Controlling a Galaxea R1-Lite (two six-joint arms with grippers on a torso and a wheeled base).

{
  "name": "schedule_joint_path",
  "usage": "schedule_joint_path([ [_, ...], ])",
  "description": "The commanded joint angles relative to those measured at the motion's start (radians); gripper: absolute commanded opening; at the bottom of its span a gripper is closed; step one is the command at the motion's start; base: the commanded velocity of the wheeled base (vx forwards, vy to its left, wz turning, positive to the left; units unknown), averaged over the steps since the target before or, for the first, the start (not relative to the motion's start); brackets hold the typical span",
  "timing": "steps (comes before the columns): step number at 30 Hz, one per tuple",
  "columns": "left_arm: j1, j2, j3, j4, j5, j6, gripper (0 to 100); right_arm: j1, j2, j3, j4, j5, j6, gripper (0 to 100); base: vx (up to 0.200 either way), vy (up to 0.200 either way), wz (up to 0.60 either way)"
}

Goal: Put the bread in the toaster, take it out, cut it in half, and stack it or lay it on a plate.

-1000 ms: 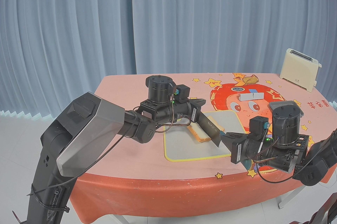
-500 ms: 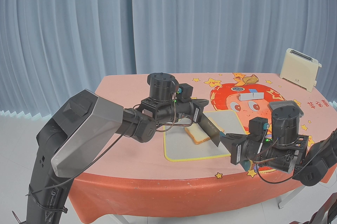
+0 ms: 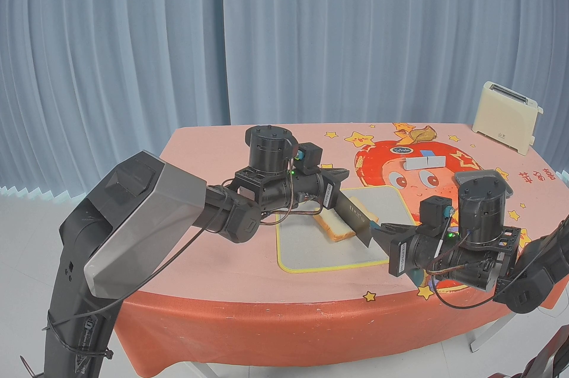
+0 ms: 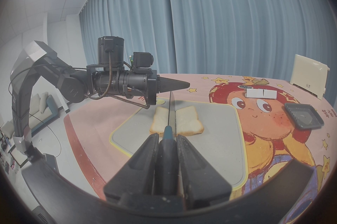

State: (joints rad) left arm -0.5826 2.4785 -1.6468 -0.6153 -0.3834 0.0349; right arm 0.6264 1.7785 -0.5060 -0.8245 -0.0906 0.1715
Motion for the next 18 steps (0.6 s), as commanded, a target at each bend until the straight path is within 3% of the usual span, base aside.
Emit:
schedule_joint_path([
  [1,0.001,0.013,-0.001,0.002,0.000,0.000,0,0.001,-0.002,-0.005,-0.002,-0.001,0.000,0,0.000,0.000,0.00],
  [18,0.000,0.031,-0.005,0.002,0.000,0.000,0,0.004,-0.007,-0.005,-0.002,-0.001,-0.003,0,0.000,0.000,0.00],
])
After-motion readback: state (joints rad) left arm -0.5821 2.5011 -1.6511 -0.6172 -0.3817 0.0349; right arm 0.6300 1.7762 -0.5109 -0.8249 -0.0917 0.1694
